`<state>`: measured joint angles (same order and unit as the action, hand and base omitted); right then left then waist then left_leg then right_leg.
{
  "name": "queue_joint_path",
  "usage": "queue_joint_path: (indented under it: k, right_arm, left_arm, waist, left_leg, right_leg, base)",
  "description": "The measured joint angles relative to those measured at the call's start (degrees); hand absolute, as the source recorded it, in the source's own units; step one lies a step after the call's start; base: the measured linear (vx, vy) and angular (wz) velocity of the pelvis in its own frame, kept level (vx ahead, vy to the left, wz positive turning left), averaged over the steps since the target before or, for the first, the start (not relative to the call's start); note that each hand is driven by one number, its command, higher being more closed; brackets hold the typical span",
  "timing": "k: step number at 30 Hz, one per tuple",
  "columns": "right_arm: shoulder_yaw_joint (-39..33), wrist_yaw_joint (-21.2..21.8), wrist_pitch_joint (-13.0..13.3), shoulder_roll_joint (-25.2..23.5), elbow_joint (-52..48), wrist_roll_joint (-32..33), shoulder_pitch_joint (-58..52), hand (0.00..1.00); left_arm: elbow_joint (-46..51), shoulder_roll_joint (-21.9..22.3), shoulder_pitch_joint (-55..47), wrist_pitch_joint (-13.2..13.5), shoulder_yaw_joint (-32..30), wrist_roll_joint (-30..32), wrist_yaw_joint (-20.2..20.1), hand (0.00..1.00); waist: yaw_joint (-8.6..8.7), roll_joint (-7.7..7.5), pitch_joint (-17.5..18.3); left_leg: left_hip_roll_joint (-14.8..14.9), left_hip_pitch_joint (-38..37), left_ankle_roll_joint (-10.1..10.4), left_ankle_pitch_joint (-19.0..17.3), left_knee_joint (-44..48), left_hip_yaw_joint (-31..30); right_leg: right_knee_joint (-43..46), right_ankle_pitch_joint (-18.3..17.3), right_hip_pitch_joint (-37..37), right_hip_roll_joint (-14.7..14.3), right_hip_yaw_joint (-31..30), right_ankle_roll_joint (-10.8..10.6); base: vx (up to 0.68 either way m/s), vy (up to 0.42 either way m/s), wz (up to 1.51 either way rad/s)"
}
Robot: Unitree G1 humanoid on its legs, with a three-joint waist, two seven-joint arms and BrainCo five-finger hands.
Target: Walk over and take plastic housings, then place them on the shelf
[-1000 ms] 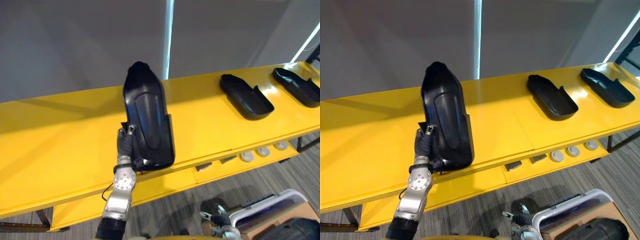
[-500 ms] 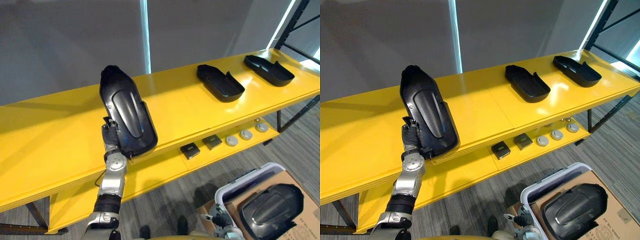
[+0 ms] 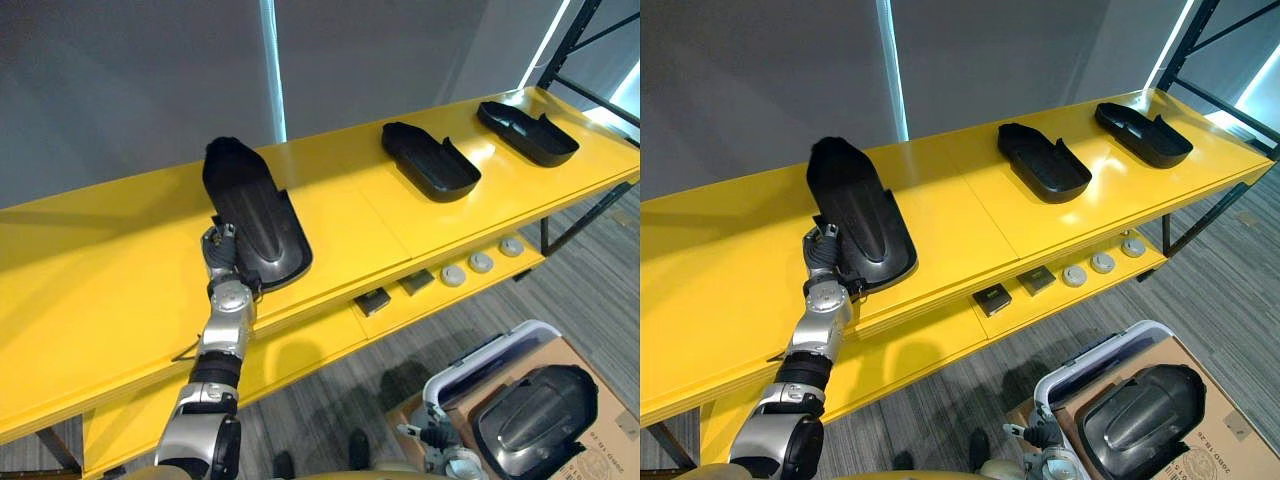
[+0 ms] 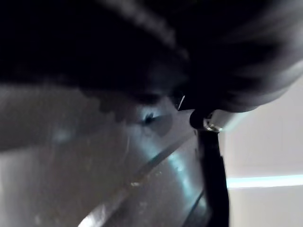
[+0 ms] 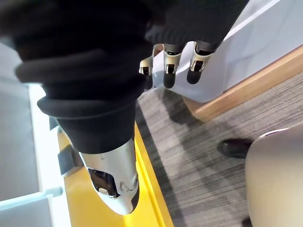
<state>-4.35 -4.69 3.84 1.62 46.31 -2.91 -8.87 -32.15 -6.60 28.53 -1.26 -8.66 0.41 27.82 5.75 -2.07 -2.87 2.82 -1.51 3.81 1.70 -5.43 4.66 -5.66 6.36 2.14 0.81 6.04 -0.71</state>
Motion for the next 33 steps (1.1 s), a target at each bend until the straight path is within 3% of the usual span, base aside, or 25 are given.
queue_joint_path:
  k: [10, 27, 31, 33]
  right_arm:
    - [0.32, -0.04, 0.01, 0.02, 0.03, -0.02, 0.53, 0.00]
    - [0.85, -0.04, 0.01, 0.01, 0.02, -0.02, -0.25, 0.00]
    - [0.85, 0.00, 0.03, 0.01, 0.02, 0.00, 0.36, 0.00]
    - [0.85, 0.01, 0.06, 0.01, 0.02, 0.03, 0.50, 0.00]
  left_arm:
    - [-1.91, -1.35, 2.89, -0.71, -1.98, -0.01, 2.42, 0.00]
    - [1.94, -0.86, 2.88, -0.84, -3.19, 2.61, 4.73, 0.00]
    - [6.05, -0.90, 2.85, -1.05, -2.83, 5.80, 4.70, 0.00]
    - [12.83, -0.50, 0.97, -1.35, -1.35, 7.61, 4.74, 0.00]
  waist:
    - [0.35, -1.04, -0.65]
    - [-0.03, -1.03, -0.65]
    - [-0.15, -0.97, -0.69]
    - [-0.20, -0.93, -0.72]
  left_leg:
    - [-0.08, -0.18, -0.04, -0.03, -0.07, -0.04]
    - [-0.06, -0.12, -0.02, -0.02, -0.16, -0.03]
    - [-0.16, -0.15, -0.03, -0.01, -0.05, -0.35]
    - [-0.24, -0.17, -0.05, 0.00, -0.05, -0.64]
  right_leg:
    - [-0.03, 0.46, 0.01, 0.10, -0.34, 0.37]
    - [-0.01, 0.05, -0.02, 0.16, -0.24, -0.22]
    - [0.00, 0.05, -0.22, 0.23, 0.16, -0.22]
    - [0.00, 0.05, -0.32, 0.30, 0.25, -0.22]
  base:
    - [-0.05, 0.013, -0.02]
    - [-0.02, 0.002, 0.00]
    - [0.00, 0.000, 0.05]
    - [0.00, 0.000, 0.05]
